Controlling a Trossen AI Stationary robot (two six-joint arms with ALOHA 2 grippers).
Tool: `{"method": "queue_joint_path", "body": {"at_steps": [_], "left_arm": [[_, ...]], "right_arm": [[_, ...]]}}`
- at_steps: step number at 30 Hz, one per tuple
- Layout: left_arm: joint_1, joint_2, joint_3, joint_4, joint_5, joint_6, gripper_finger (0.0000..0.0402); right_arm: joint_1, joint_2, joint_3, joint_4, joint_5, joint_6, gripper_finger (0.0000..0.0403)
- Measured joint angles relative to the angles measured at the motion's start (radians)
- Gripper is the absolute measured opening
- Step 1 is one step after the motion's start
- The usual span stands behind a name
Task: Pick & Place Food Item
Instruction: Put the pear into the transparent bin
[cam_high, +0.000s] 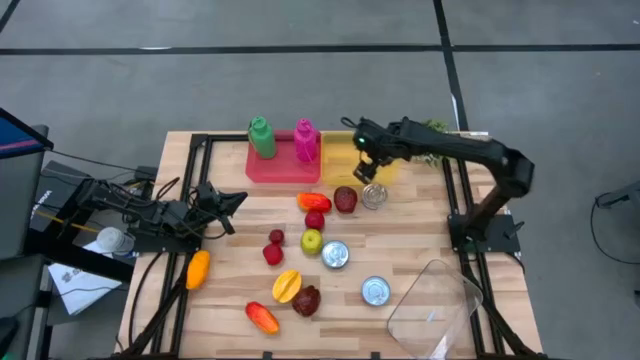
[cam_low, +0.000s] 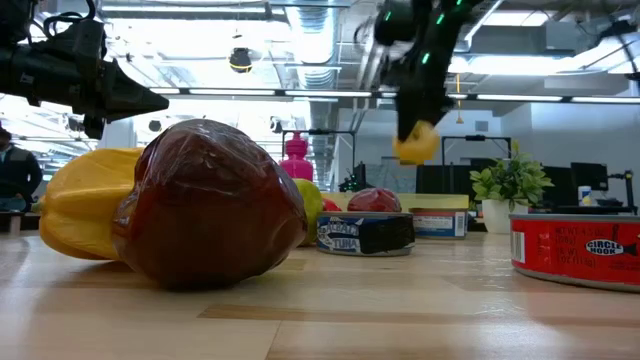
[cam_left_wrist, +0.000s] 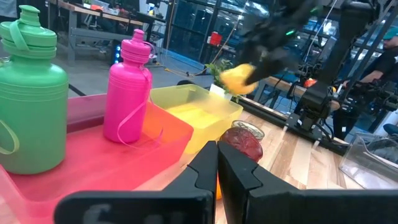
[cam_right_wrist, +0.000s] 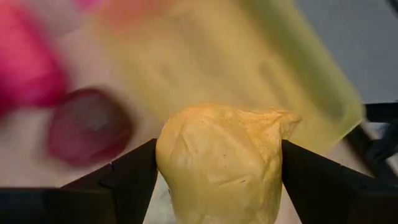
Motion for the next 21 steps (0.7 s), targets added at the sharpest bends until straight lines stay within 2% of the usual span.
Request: {"method": "queue_joint_path", "body": {"at_steps": [5,9,12,18,21], "left_arm": [[0.000,0.000,0.000,0.000,0.000,0.000,0.0001],[0.000,0.000,0.000,0.000,0.000,0.000,0.0001],[0.000,0.000,0.000,0.000,0.000,0.000,0.0001],[0.000,0.000,0.000,0.000,0.000,0.000,0.0001],[0.000,0.000,0.000,0.000,0.000,0.000,0.0001]], "right_arm": [[0.165,-0.183,-0.027,-0.147,-0.088,0.170,0.0304],[0.386,-0.299,-0.034,-0.307,-0.187,0.472,0.0304],[0.579,-0.374,-0.034,-0.344,-0.214,0.722,0.0304],[0.904,-0.426,-0.034,-0.357,-0.191,1.151,0.0304],[1.014,-0.392,-0.034,-0.409,-0.184,1.259,0.0304]]}}
